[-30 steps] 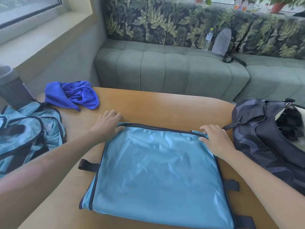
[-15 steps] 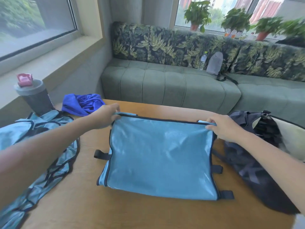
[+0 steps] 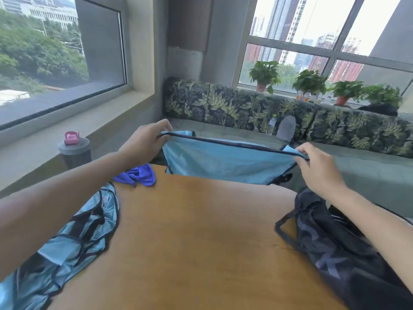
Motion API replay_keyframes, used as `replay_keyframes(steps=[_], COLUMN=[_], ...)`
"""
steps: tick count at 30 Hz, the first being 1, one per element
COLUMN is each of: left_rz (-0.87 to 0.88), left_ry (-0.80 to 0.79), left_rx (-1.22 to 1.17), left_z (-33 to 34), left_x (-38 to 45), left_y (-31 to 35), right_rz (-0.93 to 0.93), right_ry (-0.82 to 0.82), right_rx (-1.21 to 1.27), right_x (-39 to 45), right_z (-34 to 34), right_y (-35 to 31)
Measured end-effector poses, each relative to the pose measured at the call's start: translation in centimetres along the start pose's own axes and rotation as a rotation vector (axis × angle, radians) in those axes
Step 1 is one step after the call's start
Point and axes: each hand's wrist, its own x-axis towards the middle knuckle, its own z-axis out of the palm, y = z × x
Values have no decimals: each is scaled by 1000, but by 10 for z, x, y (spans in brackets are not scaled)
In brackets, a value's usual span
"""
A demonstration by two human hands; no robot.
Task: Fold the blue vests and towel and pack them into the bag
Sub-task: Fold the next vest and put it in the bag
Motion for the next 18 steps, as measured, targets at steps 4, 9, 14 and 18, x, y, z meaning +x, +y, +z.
replay_keyframes(steps=[4, 9, 14, 18], left_rz=[96, -50, -54, -11], left_ry=[-50, -289, -475, -488], left_rx=[-50, -79, -66, -33], left_z=[28, 91, 115, 109], left_x=[-79, -217, -306, -301], left_y=[-20, -42, -43, -38], right_rz=[-15, 22, -120, -138], right_ry=[-60, -274, -337, -283], right_rx=[27, 28, -89, -157], right_x=[-80, -221, -317, -333], right_z=[28, 89, 118, 110], right_y=[11, 28, 51, 40])
